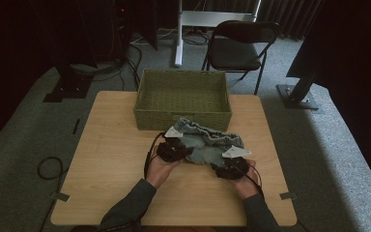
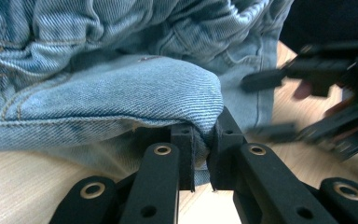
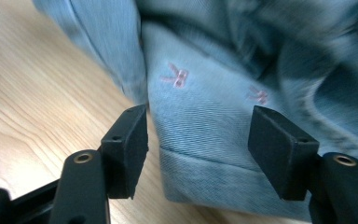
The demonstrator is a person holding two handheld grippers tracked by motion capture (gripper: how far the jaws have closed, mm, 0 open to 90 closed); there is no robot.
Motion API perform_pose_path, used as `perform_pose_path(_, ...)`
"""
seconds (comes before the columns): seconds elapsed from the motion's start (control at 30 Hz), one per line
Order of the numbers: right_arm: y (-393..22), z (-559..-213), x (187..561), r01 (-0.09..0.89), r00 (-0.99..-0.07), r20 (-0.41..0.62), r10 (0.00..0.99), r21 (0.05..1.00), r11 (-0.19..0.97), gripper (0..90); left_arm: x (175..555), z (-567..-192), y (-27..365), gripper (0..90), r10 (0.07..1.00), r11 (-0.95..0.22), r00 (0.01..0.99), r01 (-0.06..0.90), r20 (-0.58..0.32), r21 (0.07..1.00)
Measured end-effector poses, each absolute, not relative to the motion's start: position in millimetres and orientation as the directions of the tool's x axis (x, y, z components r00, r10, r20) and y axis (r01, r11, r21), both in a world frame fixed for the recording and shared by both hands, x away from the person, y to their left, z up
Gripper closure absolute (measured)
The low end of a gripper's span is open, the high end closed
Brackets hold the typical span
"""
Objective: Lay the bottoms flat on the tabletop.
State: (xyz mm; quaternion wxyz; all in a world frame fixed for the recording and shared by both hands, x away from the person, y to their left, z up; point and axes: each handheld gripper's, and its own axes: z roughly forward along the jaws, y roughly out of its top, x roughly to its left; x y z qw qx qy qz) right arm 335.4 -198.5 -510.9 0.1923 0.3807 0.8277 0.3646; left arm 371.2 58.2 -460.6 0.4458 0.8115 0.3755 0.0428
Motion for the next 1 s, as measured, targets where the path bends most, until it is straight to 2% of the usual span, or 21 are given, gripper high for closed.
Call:
perform_pose_path(0.07, -194.3, -517.0, 339.0, 0.495, -0.648, -0.06, 0.759, 0.724, 0.48, 38.7, 372.1, -458.1, 60.5, 83.4, 0.648, -0.308, 0.712, 0.569, -0.27, 0.762)
perform_pose_path(0.13, -194.1, -519.2, 341.1, 0.495, -0.643, -0.091, 0.76, 0.708, 0.504, 46.7, 373.0, -455.0, 64.3, 83.5, 0.65, -0.293, 0.709, 0.567, -0.275, 0.77)
perform_pose_path(0.23, -199.0, -516.1, 341.5, 0.496, -0.639, -0.092, 0.763, 0.71, 0.5, 70.9, 374.4, -449.0, 71.6, 83.6, 0.655, -0.276, 0.705, 0.559, -0.273, 0.782)
perform_pose_path(0.33, -207.2, -507.3, 339.6, 0.478, -0.622, -0.107, 0.776, 0.733, 0.484, 77.9, 376.0, -442.1, 83.4, 83.7, 0.666, -0.255, 0.697, 0.549, -0.268, 0.796)
perform_pose_path(0.6, -239.5, -474.3, 337.5, 0.431, -0.559, -0.098, 0.823, 0.814, 0.39, 79.1, 378.8, -433.6, 135.9, 83.6, 0.722, -0.163, 0.626, 0.569, -0.296, 0.806)
perform_pose_path(0.8, -260.2, -460.8, 339.7, 0.433, -0.54, -0.038, 0.841, 0.844, 0.316, 78.3, 376.9, -455.3, 176.5, 82.9, 0.748, -0.141, 0.568, 0.64, -0.342, 0.755)
perform_pose_path(0.87, -260.1, -462.9, 339.9, 0.438, -0.555, -0.031, 0.831, 0.838, 0.324, 74.2, 375.4, -465.5, 187.8, 78.5, 0.749, -0.13, 0.546, 0.677, -0.376, 0.725)
perform_pose_path(0.93, -258.0, -464.8, 338.7, 0.432, -0.545, -0.058, 0.836, 0.836, 0.339, 65.4, 373.9, -472.7, 196.6, 74.3, 0.767, -0.128, 0.522, 0.695, -0.374, 0.707)
perform_pose_path(1.0, -258.4, -465.3, 338.2, 0.437, -0.544, -0.047, 0.837, 0.837, 0.331, 63.7, 372.5, -476.1, 205.7, 66.8, 0.794, -0.1, 0.483, 0.702, -0.368, 0.705)
